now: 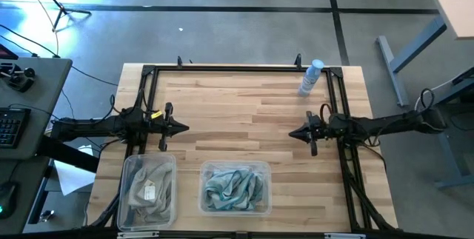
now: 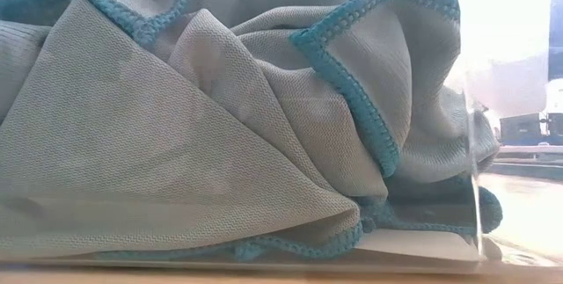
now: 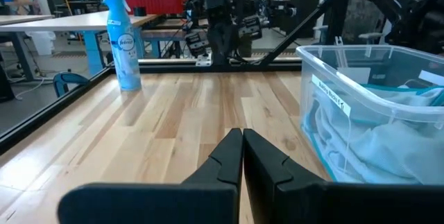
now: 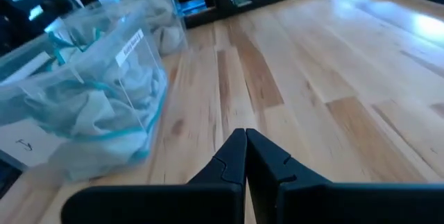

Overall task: Sort microfiber towel by color & place in baskets
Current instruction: Return to Home Position

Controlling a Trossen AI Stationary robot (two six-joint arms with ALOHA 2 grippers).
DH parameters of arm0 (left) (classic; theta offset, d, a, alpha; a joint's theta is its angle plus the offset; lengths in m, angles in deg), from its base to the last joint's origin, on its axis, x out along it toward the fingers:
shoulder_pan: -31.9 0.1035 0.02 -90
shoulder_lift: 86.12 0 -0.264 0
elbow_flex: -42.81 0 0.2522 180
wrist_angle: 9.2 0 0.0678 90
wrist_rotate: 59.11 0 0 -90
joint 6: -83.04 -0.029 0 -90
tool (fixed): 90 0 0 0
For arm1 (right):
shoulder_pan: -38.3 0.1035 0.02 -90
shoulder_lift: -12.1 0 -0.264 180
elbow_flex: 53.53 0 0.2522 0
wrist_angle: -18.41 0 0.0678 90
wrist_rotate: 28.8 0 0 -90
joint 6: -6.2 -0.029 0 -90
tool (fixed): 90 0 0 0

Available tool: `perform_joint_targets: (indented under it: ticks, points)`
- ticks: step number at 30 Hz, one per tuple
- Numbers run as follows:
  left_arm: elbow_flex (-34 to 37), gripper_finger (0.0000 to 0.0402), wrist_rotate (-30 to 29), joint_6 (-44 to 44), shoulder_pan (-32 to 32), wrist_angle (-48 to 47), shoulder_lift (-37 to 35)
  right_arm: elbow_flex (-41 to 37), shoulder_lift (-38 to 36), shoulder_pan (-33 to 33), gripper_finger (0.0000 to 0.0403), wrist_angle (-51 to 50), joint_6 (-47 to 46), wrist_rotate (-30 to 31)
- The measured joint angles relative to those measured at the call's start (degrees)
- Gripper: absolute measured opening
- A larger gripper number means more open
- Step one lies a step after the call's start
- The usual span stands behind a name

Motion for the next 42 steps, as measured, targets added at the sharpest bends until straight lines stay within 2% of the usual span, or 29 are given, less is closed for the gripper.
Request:
perform_joint_targets:
  ticks: [8,26,38,42]
  points:
    - [0.0,0.0000,0.0,0.0,0.0,0.0,0.0,-0.5,-6.6,-3.0,0.0000,0.5,4.7,-4.2]
    - [0.0,0.0000,0.0,0.0,0.0,0.0,0.0,-0.6,-19.2,-4.3,0.0000,-1.9,7.5,-4.2]
    - [0.0,0.0000,0.0,0.0,0.0,0.0,0.0,-0.6,-28.7,-4.3,0.0000,-9.8,6.5,-4.5]
    - [0.0,0.0000,0.0,0.0,0.0,0.0,0.0,-0.6,-28.3,-4.3,0.0000,-12.1,7.3,-4.3]
